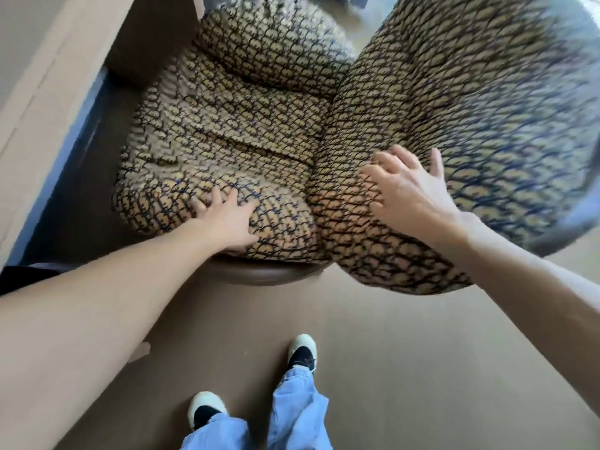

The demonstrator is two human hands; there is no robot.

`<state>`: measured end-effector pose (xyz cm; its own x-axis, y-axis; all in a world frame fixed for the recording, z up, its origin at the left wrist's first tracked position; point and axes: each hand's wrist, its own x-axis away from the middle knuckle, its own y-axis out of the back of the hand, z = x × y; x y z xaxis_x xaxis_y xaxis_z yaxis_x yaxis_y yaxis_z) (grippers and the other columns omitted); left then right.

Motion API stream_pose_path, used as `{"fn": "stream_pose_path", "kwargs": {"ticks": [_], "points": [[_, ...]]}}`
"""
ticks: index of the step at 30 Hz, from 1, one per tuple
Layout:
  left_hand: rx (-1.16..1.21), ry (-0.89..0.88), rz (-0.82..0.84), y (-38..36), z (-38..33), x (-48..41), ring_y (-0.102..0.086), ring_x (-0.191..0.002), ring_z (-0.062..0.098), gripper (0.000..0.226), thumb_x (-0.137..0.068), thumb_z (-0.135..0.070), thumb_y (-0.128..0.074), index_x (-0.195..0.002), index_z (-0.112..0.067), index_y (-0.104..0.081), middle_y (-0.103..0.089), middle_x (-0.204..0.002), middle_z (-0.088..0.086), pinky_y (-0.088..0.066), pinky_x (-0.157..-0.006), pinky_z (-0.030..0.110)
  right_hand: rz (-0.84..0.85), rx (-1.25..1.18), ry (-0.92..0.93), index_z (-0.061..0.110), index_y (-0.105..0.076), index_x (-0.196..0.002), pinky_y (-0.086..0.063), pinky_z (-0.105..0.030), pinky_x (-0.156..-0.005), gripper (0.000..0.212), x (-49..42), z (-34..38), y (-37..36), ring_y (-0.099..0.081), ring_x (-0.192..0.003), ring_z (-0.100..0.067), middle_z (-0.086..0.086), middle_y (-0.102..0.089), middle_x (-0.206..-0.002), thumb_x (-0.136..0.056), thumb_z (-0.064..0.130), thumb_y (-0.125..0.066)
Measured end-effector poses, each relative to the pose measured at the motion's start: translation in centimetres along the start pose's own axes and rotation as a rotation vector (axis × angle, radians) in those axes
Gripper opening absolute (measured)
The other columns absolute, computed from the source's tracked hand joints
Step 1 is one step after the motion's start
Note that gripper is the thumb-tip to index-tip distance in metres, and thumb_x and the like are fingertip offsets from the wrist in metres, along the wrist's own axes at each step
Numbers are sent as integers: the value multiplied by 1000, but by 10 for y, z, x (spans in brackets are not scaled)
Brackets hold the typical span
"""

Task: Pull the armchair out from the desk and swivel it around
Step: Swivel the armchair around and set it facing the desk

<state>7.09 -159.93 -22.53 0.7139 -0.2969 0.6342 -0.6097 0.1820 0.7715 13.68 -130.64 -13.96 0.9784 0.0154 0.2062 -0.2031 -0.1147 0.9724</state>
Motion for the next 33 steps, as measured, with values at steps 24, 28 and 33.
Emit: {"fn": "stream_pose_path", "kwargs": {"ticks": [24,28,33], "points": [[642,-239,-148,211,-407,62,-41,-144,29,76,-96,-52,-54,-160,-32,-19,-40,-161,8,-35,-119,44,66,-359,-300,36,-27,-155,-17,-59,-123,63,136,-285,122,-2,-157,-20,7,-14,-170,-97,37,-52],[596,-153,-198,235,-437,2,-31,-150,32,89,-89,-62,-57,-160,-38,-10,-26,-168,11,-32,-120,54,108,-320,-245,35,-27,-156,-21,-50,-124,64,82,-343,112,-3,-157,-23,4,-13,-170,-98,36,-54],[668,2,-259,257,-473,-73,-17,-156,37,104,-81,-82,-52,-160,-41,2,-14,-171,14,-22,-122,65,167,-336,-123,30,-28,-156,-25,-50,-123,65,25,-397,94,-6,-157,-30,0,-15,-170,-97,33,-57]]}}
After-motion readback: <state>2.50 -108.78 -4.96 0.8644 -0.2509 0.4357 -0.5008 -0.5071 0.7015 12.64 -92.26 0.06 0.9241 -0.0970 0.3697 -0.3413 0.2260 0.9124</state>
